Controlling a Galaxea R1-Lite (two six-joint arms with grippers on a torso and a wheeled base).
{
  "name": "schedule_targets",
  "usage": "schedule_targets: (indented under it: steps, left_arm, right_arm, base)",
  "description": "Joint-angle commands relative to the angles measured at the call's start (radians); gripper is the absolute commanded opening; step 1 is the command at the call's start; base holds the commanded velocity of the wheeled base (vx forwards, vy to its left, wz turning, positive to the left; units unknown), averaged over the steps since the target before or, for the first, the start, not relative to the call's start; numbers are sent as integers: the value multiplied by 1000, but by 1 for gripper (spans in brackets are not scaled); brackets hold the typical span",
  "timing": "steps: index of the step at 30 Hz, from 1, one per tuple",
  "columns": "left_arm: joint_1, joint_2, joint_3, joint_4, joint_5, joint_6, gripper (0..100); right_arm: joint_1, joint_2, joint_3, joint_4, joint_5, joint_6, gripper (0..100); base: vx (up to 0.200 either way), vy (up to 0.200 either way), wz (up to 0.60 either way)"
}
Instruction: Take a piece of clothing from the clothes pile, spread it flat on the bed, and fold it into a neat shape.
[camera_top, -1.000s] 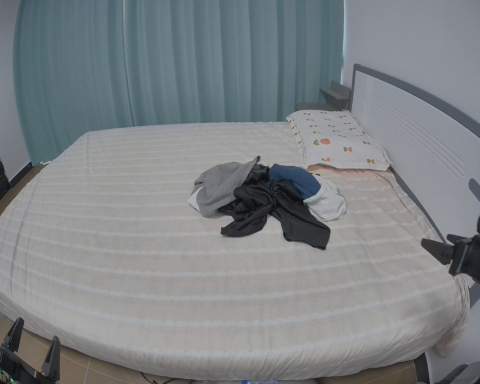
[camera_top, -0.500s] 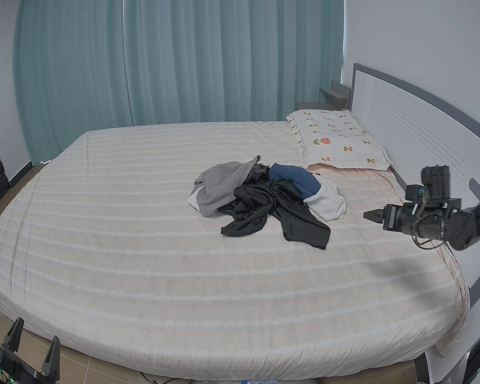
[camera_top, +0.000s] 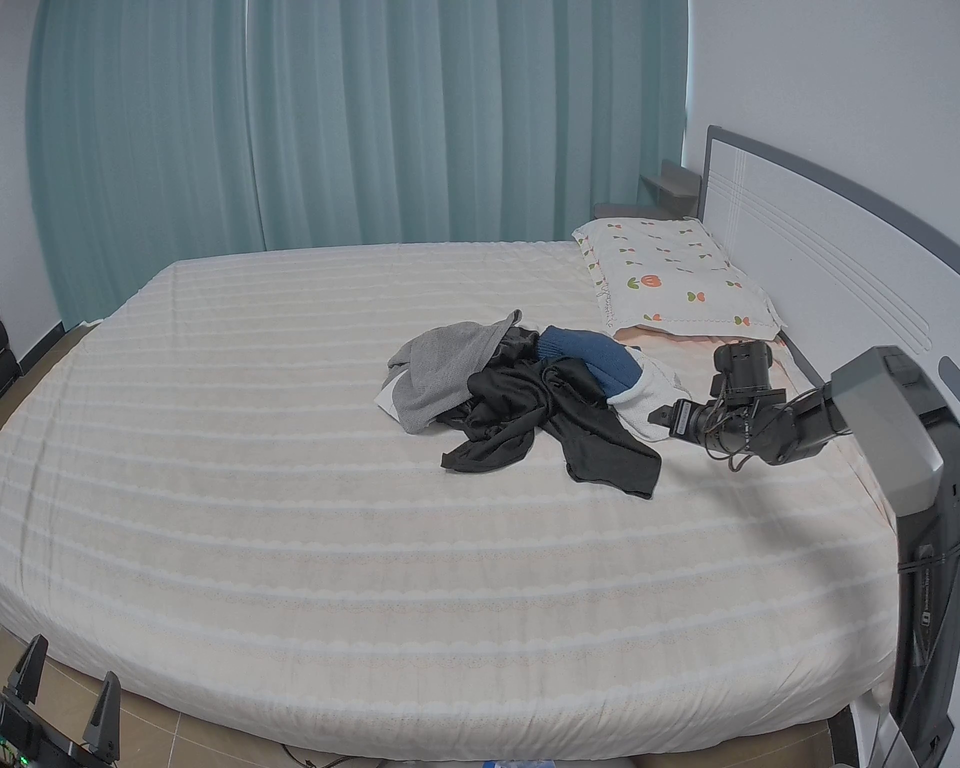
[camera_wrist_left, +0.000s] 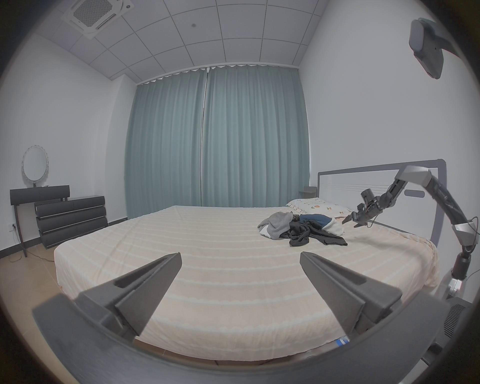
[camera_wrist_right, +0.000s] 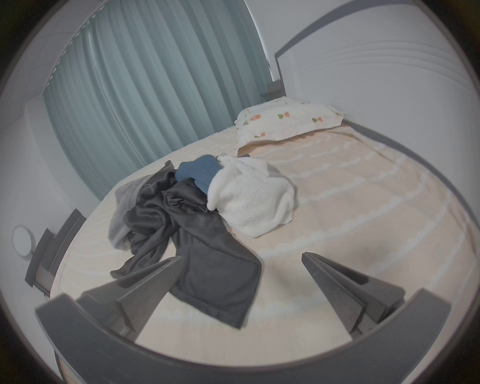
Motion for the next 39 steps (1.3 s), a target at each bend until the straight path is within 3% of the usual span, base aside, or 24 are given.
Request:
schedule_targets:
  steps: [1, 28, 29, 39]
  left_arm:
    - [0, -16, 16, 0, -1, -1, 100]
    - [0, -16, 16, 0, -1, -1, 100]
    - [0, -16, 16, 0, 1, -1, 100]
    - [0, -16, 16, 0, -1, -1, 100]
  right_arm:
    - [26, 191, -145, 56, -9, 48, 100]
    - [94, 283, -325, 87, -40, 71, 100]
    - [92, 283, -323, 88, -41, 71, 0]
    - [97, 199, -250, 93, -41, 119, 0]
  base:
    - [0, 0, 0]
    - [0, 0, 0]
    - [0, 0, 0]
    - [0, 0, 0]
